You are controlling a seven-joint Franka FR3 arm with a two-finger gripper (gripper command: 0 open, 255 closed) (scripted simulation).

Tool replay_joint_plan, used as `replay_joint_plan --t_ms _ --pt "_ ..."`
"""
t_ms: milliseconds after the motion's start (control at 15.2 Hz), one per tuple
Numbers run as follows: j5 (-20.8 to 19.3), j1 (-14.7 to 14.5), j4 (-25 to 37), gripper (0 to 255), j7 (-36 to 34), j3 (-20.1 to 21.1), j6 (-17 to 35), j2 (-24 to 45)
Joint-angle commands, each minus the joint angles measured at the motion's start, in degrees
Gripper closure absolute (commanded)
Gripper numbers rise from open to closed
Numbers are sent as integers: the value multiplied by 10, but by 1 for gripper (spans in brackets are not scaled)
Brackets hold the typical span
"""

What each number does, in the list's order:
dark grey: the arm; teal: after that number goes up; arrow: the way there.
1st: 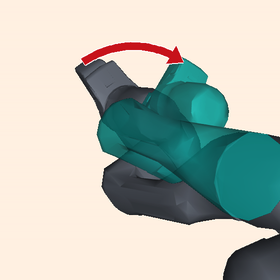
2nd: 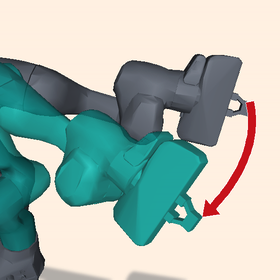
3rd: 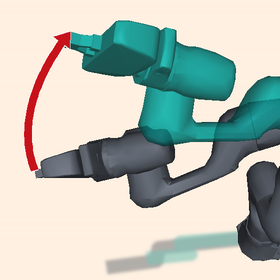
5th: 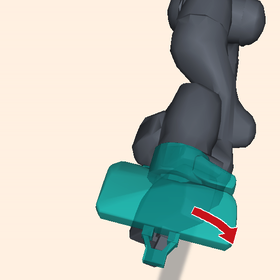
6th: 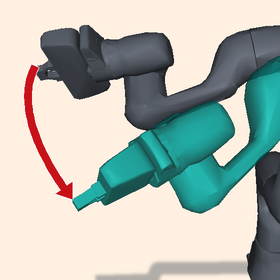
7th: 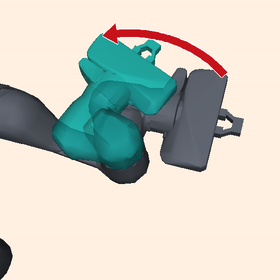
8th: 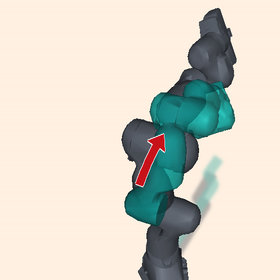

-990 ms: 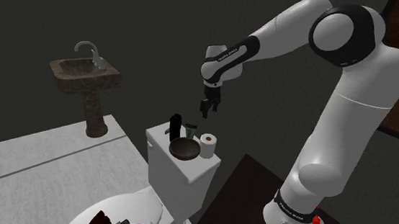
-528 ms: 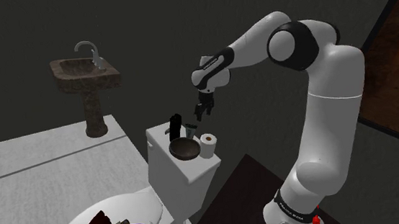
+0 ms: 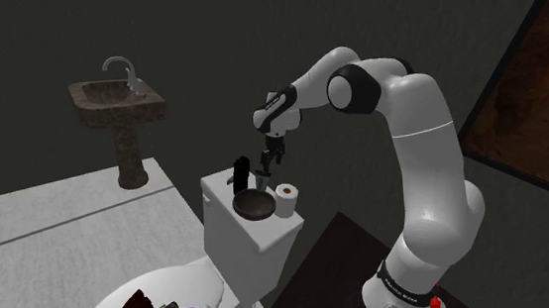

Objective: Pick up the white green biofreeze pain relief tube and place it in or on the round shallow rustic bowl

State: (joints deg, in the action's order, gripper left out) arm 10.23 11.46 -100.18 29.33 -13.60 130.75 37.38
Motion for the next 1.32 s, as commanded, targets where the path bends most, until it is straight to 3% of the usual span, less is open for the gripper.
replay_joint_plan --t_ms 0,462,990,1056,1254 --pt "5 11 39 0 7 4 -8 33" --pt "14 16 38 0 12 12 31 70" --pt "14 16 38 0 12 13 31 70" --pt "14 16 38 255 12 13 31 70" --pt "14 16 38 255 12 13 31 71"
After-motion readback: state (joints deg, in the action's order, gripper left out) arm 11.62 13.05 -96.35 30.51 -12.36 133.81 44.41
